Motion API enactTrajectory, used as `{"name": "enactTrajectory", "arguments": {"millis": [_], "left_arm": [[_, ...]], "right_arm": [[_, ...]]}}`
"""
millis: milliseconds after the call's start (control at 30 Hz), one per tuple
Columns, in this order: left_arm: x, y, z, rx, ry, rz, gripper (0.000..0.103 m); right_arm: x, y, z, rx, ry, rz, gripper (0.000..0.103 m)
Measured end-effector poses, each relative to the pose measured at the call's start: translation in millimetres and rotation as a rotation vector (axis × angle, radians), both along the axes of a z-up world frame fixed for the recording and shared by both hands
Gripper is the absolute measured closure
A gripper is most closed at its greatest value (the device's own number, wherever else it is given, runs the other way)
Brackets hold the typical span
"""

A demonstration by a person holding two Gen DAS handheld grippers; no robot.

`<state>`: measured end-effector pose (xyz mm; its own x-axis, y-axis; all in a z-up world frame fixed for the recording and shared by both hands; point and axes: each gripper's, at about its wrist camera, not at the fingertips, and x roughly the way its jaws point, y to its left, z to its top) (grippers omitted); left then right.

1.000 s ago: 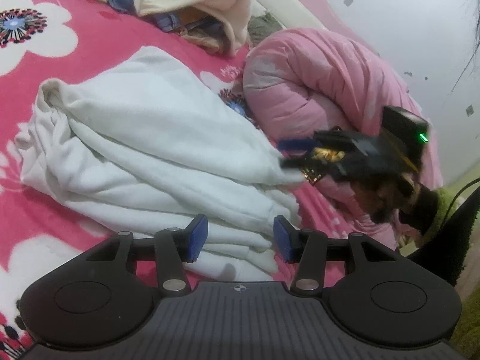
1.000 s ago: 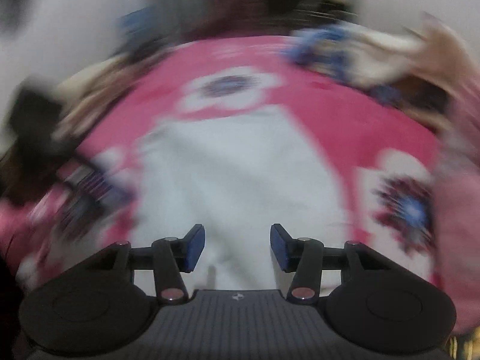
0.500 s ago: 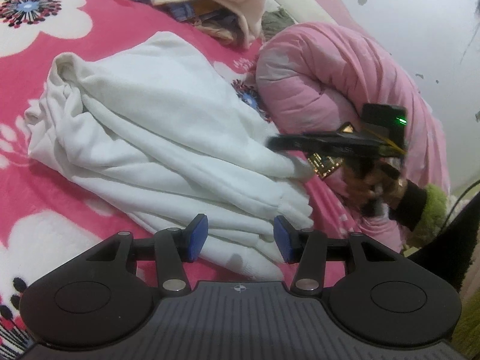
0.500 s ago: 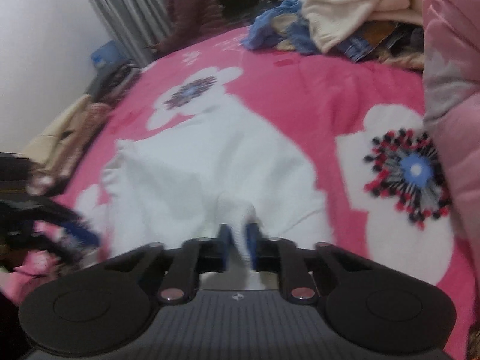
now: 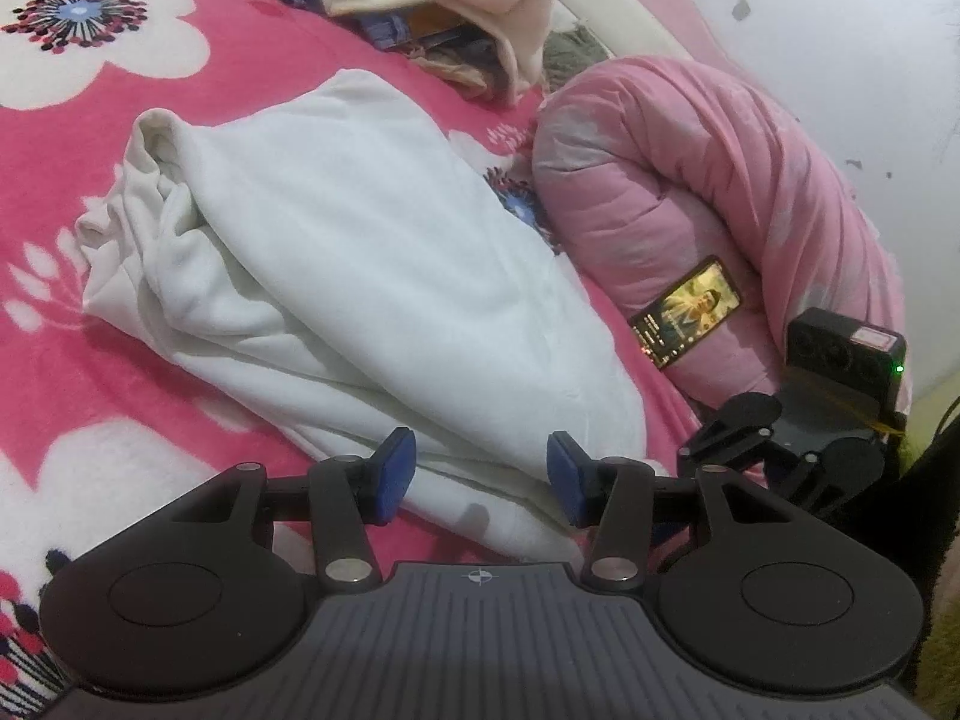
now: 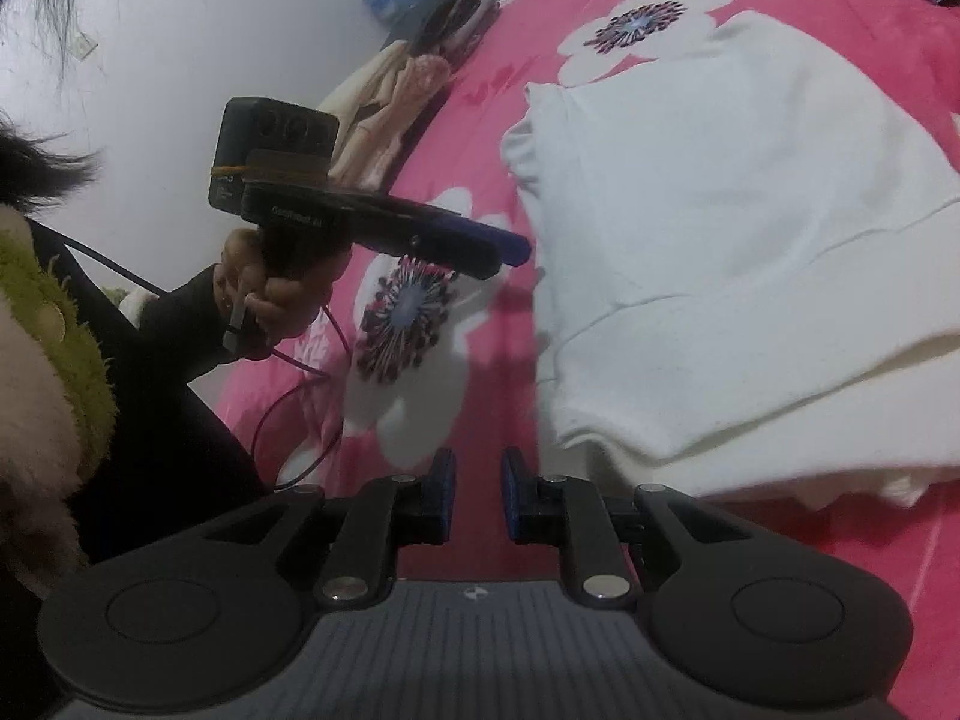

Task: Fold clothes

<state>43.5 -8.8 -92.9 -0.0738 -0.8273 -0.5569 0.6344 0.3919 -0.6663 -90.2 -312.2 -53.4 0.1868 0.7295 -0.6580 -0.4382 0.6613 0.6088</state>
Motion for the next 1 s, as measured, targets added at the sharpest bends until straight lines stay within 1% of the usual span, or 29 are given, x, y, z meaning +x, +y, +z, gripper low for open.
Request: {"name": "enactTrajectory", "arguments": {"millis": [100,133,233,333,433,467,567,667,767,900,933,967,1000], "left_arm": [[-2,0,1,-0.001,-0.002,0.001,0.055],[-3,0,1,-0.001,-0.003,0.001,0.055],[-3,2,1,0.008,-0.003,0.011,0.055],[-1,6,1,0.015,0.002,0.028,0.055],[1,10,1,0.007,0.011,0.048,0.055],[1,11,1,0.004,0.016,0.055,0.055],[4,13,-1,0.007,0.029,0.076,0.055],[6,16,-1,0.015,0.034,0.092,0.055],[6,19,-1,0.017,0.034,0.109,0.055],[5,21,-2,0.023,0.034,0.123,0.055],[4,22,-3,0.026,0.034,0.125,0.055],[4,22,-3,0.029,0.033,0.126,0.055],[4,23,-3,0.031,0.031,0.128,0.055]], "right_arm": [[-2,0,11,-0.014,-0.038,-0.004,0.072],[-1,0,14,-0.018,-0.046,0.001,0.071],[3,0,21,-0.023,-0.078,0.001,0.071],[1,-9,27,-0.068,-0.143,-0.085,0.071],[-4,-15,30,-0.174,-0.205,-0.177,0.071],[-5,-14,28,-0.201,-0.212,-0.175,0.071],[-6,2,22,-0.262,-0.229,-0.112,0.068],[-12,30,17,-0.367,-0.34,-0.019,0.065],[-15,49,10,-0.467,-0.454,0.028,0.065],[-14,64,0,-0.569,-0.558,0.094,0.065],[-14,68,-1,-0.592,-0.578,0.114,0.071],[-14,70,-2,-0.614,-0.593,0.13,0.08],[-13,69,0,-0.61,-0.588,0.129,0.093]]}}
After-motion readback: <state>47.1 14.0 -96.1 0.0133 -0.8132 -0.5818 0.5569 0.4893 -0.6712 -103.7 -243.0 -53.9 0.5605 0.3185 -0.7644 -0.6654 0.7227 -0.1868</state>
